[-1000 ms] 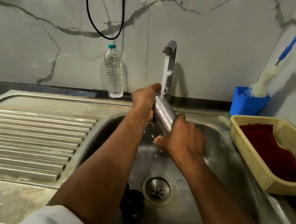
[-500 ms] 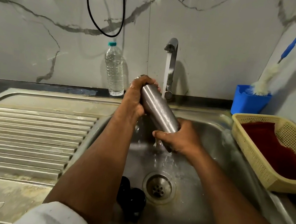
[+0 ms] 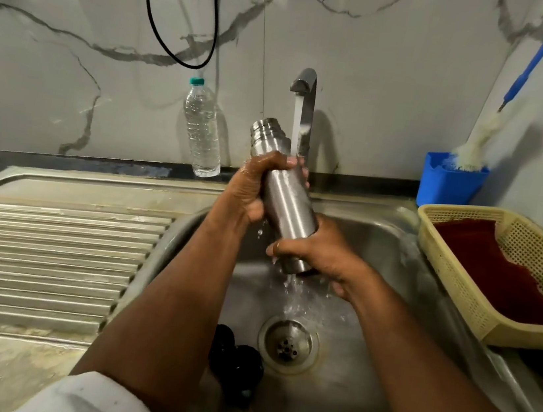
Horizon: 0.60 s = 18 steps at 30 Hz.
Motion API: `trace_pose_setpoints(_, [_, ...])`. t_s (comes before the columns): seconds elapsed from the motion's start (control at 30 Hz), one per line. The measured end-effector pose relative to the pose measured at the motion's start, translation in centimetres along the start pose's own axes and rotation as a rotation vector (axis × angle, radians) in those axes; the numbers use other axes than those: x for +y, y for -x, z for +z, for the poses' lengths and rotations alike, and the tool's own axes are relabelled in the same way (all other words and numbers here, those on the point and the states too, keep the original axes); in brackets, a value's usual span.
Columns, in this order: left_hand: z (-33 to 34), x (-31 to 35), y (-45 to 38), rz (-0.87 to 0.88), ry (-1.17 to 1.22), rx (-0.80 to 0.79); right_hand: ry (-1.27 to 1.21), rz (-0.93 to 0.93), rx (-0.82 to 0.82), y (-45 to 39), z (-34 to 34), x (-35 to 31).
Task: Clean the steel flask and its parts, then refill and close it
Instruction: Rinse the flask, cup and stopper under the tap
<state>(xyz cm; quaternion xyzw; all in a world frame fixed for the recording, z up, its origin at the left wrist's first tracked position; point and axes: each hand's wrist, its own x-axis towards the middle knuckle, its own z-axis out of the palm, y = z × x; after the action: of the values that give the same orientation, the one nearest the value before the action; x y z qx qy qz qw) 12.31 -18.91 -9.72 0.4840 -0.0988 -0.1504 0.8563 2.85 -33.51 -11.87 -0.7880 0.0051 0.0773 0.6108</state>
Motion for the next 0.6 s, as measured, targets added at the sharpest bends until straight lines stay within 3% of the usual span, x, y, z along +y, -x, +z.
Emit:
trace_pose_setpoints(0.1, [-0.4, 0.2, 0.1, -0.005, 0.001, -0.017, -0.092, 0.039, -0.015, -0.3, 0.8, 0.3])
trace_pose_setpoints(0.13, [-0.2, 0.1, -0.3, -0.016, -0.026, 0.059, -0.005, 0.035, 0.074, -0.4, 1.3, 0.4])
trace_pose_setpoints(0.27, [2.4, -0.9, -1.2, -0.105, -0.170, 0.447, 0.755, -0.086, 0.499, -0.5, 2.0, 0.5])
trace_pose_setpoints(0.33, [3.0, -1.0, -1.9, -0.055, -0.148, 0.588, 0.824, -0.168, 0.551, -0.7, 1.4, 0.6])
trace_pose_setpoints(0.4, [2.9, -0.6, -2.3, 0.005, -0.072, 0.638, 0.692, -0.223, 0.526, -1.1, 0.6, 0.9])
trace_pose_setpoints(0.47, [2.0, 0.1, -2.4, 0.055, 0.059, 0.649, 0.402, -0.270, 0.479, -1.5, 0.3, 1.2])
trace_pose_setpoints(0.6, [1.1, 1.0, -1.1, 0.010, 0.099, 0.638, 0.054, -0.340, 0.374, -1.8, 0.3, 1.5])
